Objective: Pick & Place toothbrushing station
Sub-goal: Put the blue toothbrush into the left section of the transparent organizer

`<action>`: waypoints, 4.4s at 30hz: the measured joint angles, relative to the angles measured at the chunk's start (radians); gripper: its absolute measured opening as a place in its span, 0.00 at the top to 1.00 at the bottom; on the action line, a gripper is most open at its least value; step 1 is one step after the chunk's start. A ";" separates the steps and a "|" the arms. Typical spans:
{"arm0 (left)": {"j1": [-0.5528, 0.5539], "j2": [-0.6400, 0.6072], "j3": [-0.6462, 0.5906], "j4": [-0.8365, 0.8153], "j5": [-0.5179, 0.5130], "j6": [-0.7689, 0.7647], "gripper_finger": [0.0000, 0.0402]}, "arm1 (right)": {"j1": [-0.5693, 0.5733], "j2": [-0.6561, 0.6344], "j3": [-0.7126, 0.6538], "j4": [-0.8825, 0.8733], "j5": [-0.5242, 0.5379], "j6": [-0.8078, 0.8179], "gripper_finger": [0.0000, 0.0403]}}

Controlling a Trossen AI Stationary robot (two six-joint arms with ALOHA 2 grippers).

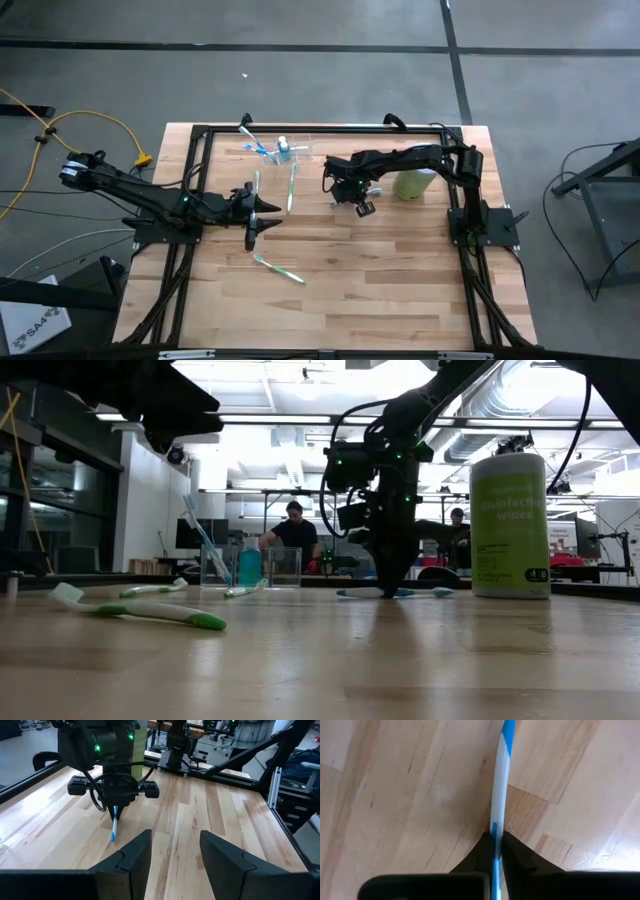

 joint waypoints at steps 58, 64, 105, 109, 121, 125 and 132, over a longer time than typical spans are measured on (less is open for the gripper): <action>-0.282 0.287 0.000 0.398 -0.483 0.776 0.60 | -0.019 -0.006 0.238 0.385 -0.789 1.339 0.98; -0.281 0.458 0.001 0.617 -0.564 1.023 0.60 | -0.019 -0.006 0.238 0.496 -0.797 1.453 0.98; -0.157 0.876 0.181 0.985 -0.604 1.621 0.60 | 0.014 -0.006 0.238 0.589 -0.797 1.535 0.98; -0.174 0.876 0.181 0.986 -0.621 1.624 0.62 | 0.014 -0.006 0.238 0.589 -0.801 1.534 0.98; -0.189 0.876 0.181 0.988 -0.639 1.627 0.80 | 0.014 -0.006 0.238 0.588 -0.795 1.528 0.98; -0.183 0.875 0.181 0.989 -0.639 1.650 0.85 | 0.014 -0.006 0.238 0.587 -0.794 1.528 0.98; -0.190 0.875 0.181 1.025 -0.634 1.690 0.89 | 0.014 -0.006 0.238 0.590 -0.792 1.530 0.98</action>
